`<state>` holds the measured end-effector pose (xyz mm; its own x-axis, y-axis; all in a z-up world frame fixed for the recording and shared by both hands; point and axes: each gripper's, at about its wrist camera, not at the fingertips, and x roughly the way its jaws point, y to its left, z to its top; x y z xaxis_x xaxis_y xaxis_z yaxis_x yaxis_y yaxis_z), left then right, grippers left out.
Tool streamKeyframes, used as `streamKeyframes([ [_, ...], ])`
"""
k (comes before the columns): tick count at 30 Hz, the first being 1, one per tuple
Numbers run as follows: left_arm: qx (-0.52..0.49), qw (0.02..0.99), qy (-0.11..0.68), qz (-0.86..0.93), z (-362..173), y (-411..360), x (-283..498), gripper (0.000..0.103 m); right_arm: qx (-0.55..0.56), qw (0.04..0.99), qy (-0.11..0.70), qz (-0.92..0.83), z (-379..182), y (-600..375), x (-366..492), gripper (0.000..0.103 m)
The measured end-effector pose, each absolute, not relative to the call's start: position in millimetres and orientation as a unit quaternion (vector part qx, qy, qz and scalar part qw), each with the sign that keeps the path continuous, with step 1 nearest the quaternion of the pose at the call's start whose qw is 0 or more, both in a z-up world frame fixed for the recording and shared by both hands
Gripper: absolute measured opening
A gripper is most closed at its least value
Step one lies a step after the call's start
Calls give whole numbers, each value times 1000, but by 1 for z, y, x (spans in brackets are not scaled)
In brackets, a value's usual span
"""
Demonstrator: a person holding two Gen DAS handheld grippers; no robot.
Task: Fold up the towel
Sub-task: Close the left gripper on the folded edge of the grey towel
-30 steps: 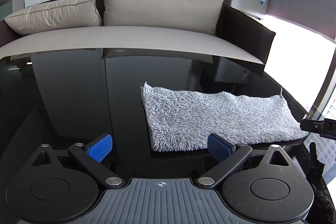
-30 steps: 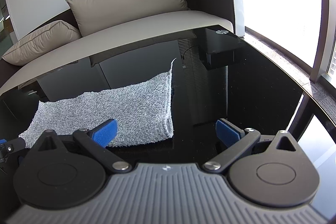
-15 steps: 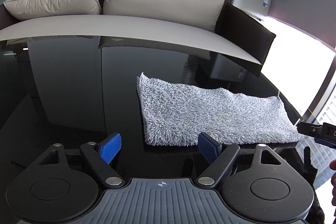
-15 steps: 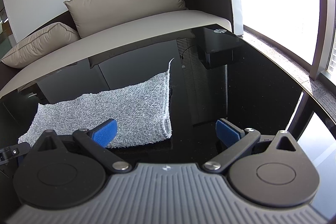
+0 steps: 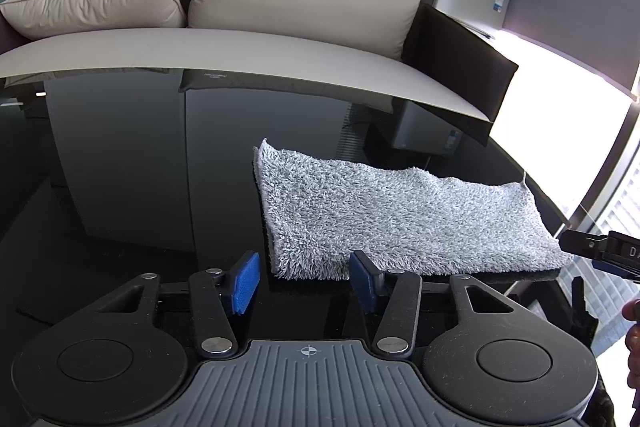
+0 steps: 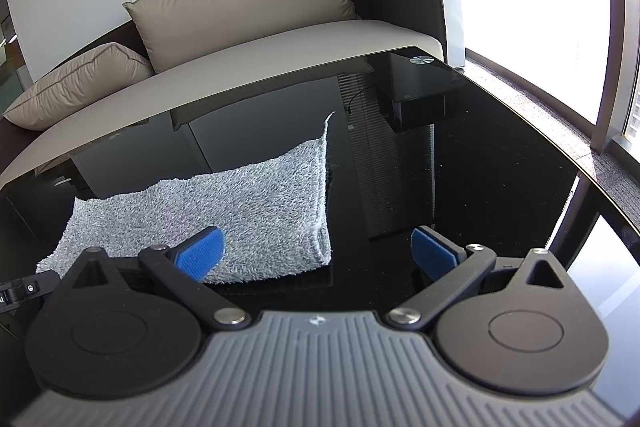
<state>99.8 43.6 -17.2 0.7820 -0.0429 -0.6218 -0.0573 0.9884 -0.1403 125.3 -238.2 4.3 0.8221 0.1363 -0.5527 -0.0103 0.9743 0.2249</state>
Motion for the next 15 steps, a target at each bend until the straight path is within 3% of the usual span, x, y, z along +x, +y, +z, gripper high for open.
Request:
streamKeyframes([
  [7, -67, 941, 331, 3, -18, 40, 101, 29, 107, 948, 297, 38, 4, -238, 125, 102],
  [11, -66, 942, 329, 4, -17, 40, 100, 15, 106, 947, 301, 37, 3, -239, 126, 102],
  [15, -65, 942, 328, 3, -16, 40, 101, 11, 106, 947, 300, 37, 3, -239, 126, 102],
])
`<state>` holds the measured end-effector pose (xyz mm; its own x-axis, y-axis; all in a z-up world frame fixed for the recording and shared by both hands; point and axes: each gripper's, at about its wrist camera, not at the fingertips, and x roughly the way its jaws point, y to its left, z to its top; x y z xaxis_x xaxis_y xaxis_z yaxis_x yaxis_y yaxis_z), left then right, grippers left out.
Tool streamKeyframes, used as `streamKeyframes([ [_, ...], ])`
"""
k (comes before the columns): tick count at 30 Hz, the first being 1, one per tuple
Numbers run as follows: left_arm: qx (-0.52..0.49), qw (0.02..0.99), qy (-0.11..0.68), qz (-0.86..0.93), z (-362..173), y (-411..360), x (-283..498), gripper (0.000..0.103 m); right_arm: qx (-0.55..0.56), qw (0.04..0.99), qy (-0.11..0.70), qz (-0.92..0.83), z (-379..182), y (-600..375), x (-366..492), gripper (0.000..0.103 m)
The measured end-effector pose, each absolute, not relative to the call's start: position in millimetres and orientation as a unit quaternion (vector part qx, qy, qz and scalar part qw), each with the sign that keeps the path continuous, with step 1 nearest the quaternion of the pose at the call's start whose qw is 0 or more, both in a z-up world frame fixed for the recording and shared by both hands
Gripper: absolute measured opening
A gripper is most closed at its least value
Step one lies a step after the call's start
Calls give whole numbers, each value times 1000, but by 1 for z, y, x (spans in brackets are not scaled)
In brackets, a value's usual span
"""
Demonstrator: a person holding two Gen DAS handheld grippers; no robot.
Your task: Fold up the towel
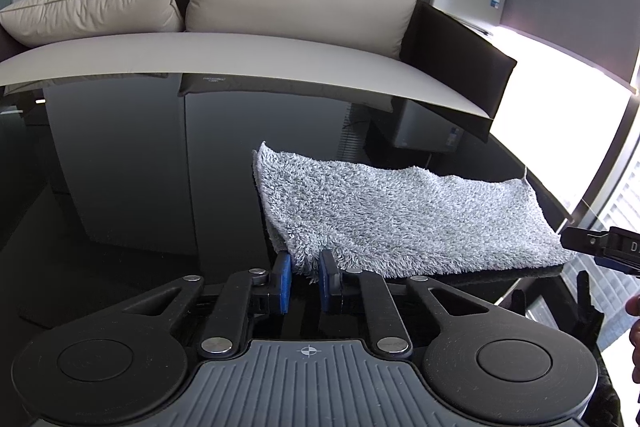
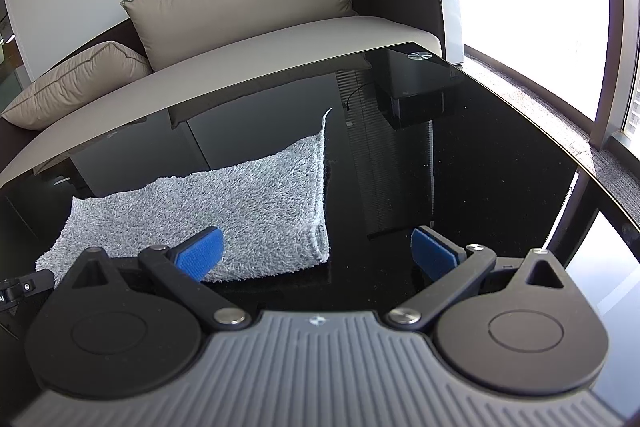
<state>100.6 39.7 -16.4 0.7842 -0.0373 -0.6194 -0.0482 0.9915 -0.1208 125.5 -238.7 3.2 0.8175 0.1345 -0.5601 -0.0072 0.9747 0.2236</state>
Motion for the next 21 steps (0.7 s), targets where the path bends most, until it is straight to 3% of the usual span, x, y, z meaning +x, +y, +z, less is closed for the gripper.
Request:
streamKeyframes([
  [21, -26, 955, 296, -19, -5, 16, 103, 8, 98, 941, 324, 5, -1, -249, 133, 102],
])
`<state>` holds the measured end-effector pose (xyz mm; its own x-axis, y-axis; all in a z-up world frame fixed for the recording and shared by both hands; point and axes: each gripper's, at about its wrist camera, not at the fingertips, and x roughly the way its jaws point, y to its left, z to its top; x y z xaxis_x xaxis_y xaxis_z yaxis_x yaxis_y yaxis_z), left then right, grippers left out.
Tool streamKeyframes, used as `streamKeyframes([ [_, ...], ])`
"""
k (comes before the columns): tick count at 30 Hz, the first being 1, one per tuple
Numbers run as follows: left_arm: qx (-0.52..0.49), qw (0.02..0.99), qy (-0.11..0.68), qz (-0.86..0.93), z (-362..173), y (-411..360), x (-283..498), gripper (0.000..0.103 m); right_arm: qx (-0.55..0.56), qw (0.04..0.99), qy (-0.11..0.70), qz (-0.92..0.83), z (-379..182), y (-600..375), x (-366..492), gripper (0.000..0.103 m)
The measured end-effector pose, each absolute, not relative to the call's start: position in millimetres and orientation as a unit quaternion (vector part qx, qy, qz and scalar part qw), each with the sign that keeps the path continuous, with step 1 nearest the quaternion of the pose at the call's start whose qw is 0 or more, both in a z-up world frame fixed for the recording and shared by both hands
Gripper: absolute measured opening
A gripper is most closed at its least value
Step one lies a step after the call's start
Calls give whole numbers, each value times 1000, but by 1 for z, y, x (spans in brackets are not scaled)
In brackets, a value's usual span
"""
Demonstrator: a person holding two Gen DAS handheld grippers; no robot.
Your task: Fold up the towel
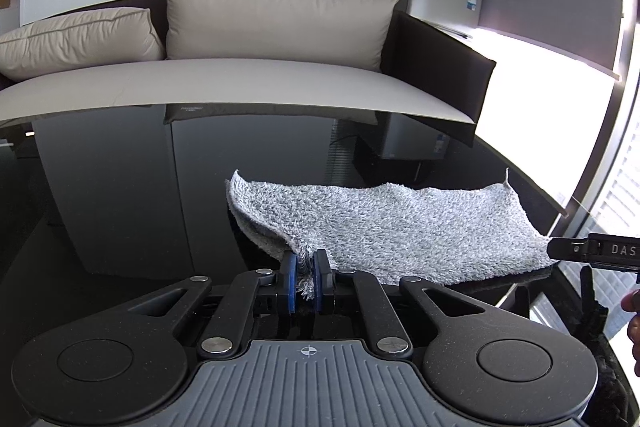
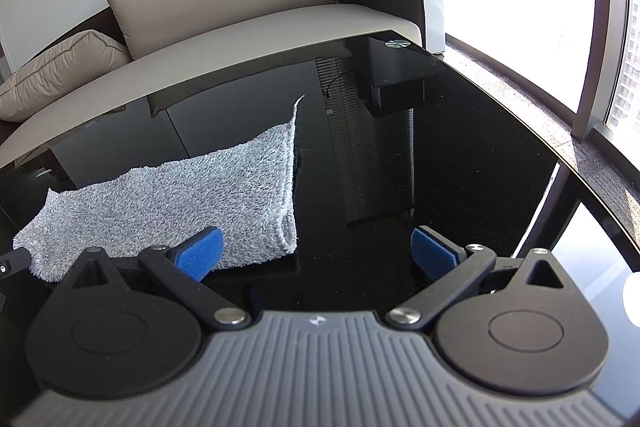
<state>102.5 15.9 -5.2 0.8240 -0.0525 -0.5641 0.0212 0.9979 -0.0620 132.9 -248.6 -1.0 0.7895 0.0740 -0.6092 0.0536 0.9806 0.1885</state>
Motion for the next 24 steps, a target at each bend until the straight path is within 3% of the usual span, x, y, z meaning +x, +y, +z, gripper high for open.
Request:
streamKeyframes([
  [24, 36, 958, 277, -70, 17, -53, 131, 7, 141, 933, 329, -33, 13, -291, 140, 102],
])
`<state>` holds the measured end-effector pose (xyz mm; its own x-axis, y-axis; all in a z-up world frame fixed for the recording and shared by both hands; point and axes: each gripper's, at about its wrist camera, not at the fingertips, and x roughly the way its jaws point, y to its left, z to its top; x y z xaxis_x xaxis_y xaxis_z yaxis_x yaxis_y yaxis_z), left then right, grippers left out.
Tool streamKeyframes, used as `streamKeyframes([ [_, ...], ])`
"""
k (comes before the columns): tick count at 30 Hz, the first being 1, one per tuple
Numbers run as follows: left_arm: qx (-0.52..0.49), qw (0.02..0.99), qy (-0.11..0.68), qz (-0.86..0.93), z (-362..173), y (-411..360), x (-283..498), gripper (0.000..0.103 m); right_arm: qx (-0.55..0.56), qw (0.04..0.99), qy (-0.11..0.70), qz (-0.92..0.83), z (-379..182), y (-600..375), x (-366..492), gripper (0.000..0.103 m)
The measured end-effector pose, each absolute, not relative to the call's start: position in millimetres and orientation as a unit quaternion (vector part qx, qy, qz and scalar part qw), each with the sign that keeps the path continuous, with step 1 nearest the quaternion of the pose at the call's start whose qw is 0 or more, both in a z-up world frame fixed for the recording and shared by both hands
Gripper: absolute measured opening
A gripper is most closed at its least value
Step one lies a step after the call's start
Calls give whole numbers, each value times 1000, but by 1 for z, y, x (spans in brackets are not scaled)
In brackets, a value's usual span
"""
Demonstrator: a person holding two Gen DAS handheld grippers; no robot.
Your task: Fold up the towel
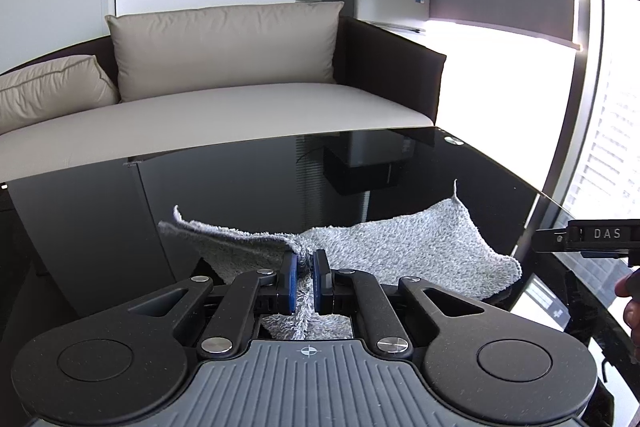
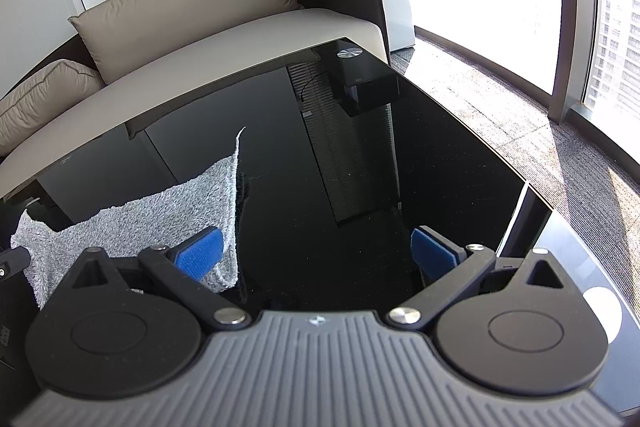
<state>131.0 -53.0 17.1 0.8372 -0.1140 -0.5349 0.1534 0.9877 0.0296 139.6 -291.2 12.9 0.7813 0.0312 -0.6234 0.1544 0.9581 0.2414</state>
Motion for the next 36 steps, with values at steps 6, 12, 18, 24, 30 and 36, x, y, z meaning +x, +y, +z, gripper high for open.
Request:
streamKeyframes([
  [6, 54, 954, 282, -89, 25, -81, 148, 7, 160, 928, 332, -43, 14, -302, 140, 102],
  [12, 96, 947, 283, -121, 32, -123, 158, 7, 186, 921, 337, -59, 13, -315, 140, 102],
  [18, 137, 932, 298, -154, 19, -167, 164, 7, 208, 918, 332, -64, 15, -325, 138, 102],
  [24, 160, 928, 294, -161, 11, -184, 160, 7, 229, 913, 332, -70, 15, -336, 137, 102],
  [30, 169, 925, 297, -165, 8, -186, 161, 7, 179, 918, 347, -70, 13, -325, 140, 102],
  [36, 180, 914, 301, -202, 2, -194, 162, 8, 133, 928, 339, -75, 15, -317, 138, 102],
])
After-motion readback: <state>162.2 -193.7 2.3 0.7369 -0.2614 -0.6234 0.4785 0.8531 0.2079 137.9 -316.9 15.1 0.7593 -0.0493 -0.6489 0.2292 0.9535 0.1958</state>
